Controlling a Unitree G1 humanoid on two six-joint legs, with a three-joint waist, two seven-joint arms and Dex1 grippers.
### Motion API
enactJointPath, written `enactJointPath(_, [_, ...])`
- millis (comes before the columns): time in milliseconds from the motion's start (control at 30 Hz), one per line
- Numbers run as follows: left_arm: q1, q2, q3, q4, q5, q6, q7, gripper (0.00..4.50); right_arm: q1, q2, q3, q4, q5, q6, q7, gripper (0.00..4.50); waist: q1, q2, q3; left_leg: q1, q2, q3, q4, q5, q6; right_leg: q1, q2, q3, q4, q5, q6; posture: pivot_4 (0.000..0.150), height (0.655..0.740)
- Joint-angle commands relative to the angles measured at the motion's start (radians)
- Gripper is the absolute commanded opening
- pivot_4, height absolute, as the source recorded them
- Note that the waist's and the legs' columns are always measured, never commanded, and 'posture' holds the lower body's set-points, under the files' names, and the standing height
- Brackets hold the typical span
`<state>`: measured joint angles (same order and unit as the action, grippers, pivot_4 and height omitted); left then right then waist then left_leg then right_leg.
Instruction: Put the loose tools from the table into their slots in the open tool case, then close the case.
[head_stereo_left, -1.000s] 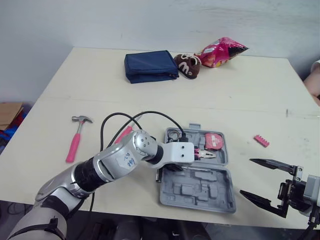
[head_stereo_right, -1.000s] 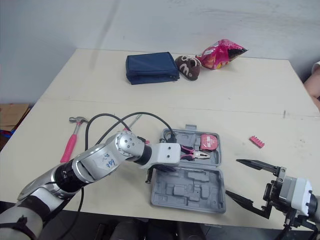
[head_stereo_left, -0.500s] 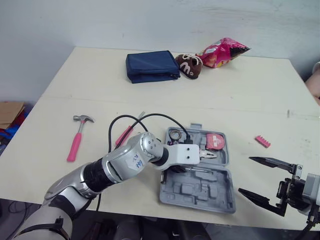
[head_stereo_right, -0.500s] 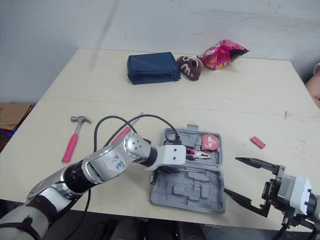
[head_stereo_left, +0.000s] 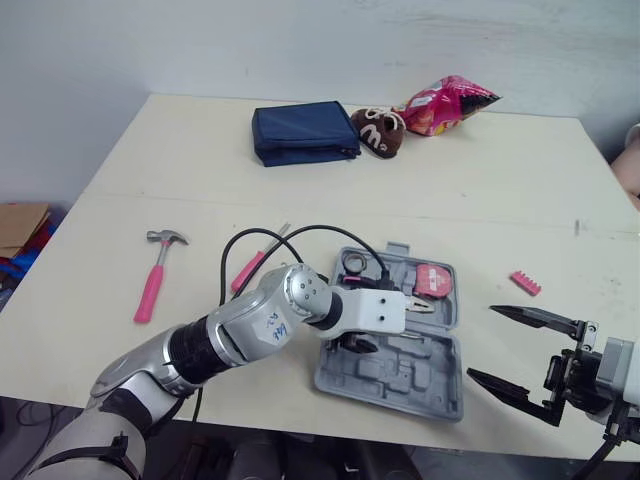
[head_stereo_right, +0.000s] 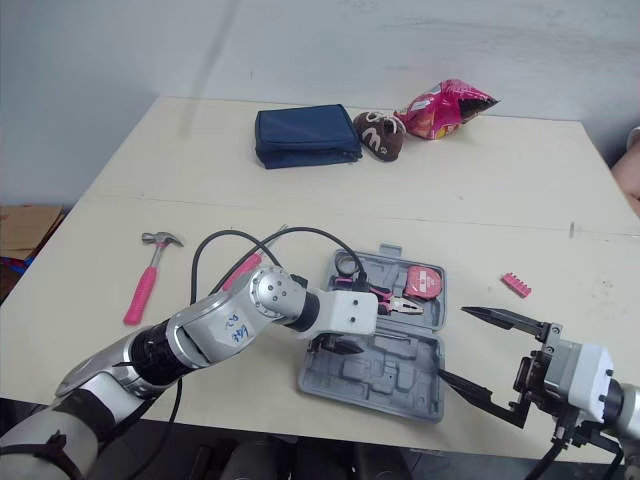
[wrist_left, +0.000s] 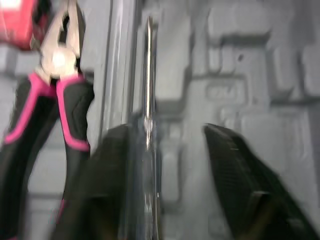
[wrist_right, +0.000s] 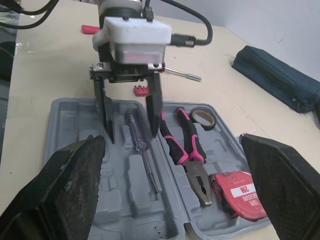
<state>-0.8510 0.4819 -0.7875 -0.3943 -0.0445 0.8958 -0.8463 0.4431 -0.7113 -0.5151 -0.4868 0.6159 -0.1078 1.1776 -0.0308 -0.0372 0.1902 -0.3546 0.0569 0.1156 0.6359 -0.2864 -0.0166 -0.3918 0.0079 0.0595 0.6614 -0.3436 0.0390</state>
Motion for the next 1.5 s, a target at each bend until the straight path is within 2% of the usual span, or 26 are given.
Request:
enactJointPath(33, [0.026,0.006,0.069,-0.053,-0.013,-0.057,-0.01,2.61,-0.011,-0.019,0.004,-0.054,0.02,0.029,-0.021,4.5,-0.001,0.0,0.0,0.0,0.0,0.0,0.0,0.0,0.0,0.0,0.0,0.0,0.0,0.0,0.0,0.15,0.74])
enactJointPath(167, [0.09,0.008,0.132,-0.027,-0.021,-0.188,-0.014,2.61,-0.036,-0.028,0.01,-0.08,0.028,0.072,-0.05,4.5,-0.001,0.0,0.0,0.0,0.0,0.0,0.0,0.0,0.0,0.0,0.0,0.0,0.0,0.0,0.0,0.15,0.74])
enactJointPath(267, [0.204,-0.053,0.258,0.013,-0.103,-0.308,0.01,1.78,-0.055,-0.038,0.015,-0.116,0.031,0.115,-0.084,4.5,0.001,0.001,0.0,0.0,0.0,0.0,0.0,0.0,0.0,0.0,0.0,0.0,0.0,0.0,0.0,0.15,0.74])
enactJointPath(367, [0.289,-0.088,0.309,0.059,-0.125,-0.403,0.01,0.37,-0.071,-0.045,0.016,-0.137,0.03,0.147,-0.113,4.5,0.0,0.001,0.0,0.0,0.0,0.0,0.001,0.0,0.0,0.0,0.0,0.0,0.0,0.0,0.0,0.15,0.74])
enactJointPath(400, [0.312,-0.106,0.324,0.082,-0.131,-0.392,0.028,0.07,-0.077,-0.046,0.016,-0.141,0.03,0.155,-0.119,4.5,0.001,0.0,0.0,0.0,0.0,0.0,0.001,0.0,0.0,0.0,0.0,0.0,0.0,0.0,0.0,0.15,0.74])
enactJointPath(500, [0.364,-0.141,0.342,0.149,-0.157,-0.431,0.014,0.07,-0.093,-0.049,0.017,-0.157,0.031,0.181,-0.139,4.5,0.001,0.0,0.0,0.0,0.0,0.0,0.001,0.0,0.0,0.0,0.0,0.0,0.0,0.001,0.001,0.15,0.74])
enactJointPath(900, [0.359,-0.144,0.267,0.237,-0.036,-0.443,0.004,0.07,-0.106,-0.05,-0.003,-0.163,0.037,0.22,-0.15,4.5,-0.001,0.0,0.0,0.0,0.0,0.0,0.0,0.0,0.001,0.0,0.0,0.0,-0.001,0.001,0.002,0.15,0.74])
enactJointPath(1167, [0.343,-0.14,0.224,0.258,0.018,-0.321,0.019,0.07,-0.065,-0.02,-0.017,-0.117,0.021,0.152,-0.098,4.5,0.0,0.0,-0.001,0.0,0.0,0.0,0.0,0.0,0.001,0.001,0.0,0.0,-0.001,0.001,0.002,0.15,0.74])
enactJointPath(1300, [0.311,-0.116,0.154,0.26,0.05,-0.221,-0.004,0.07,-0.044,-0.003,-0.021,-0.067,0.013,0.094,-0.057,4.5,0.0,-0.001,-0.001,0.002,0.0,0.0,0.0,0.0,0.002,0.003,0.0,0.0,-0.002,0.002,0.003,0.15,0.74])
enactJointPath(1400, [0.271,-0.103,0.083,0.285,0.085,-0.106,-0.014,0.07,-0.022,0.01,-0.022,-0.045,0.006,0.056,-0.035,4.5,0.0,-0.002,-0.002,0.002,0.0,-0.001,0.0,0.0,0.002,0.007,0.0,0.0,-0.003,0.002,0.002,0.15,0.74])
enactJointPath(1500, [0.251,-0.098,0.041,0.298,0.099,-0.073,-0.02,0.07,-0.007,0.022,-0.022,-0.034,0.0,0.029,-0.021,4.5,-0.003,-0.004,-0.006,0.008,0.0,-0.002,-0.004,0.0,0.002,0.016,0.0,-0.001,-0.008,0.001,0.002,0.15,0.74])
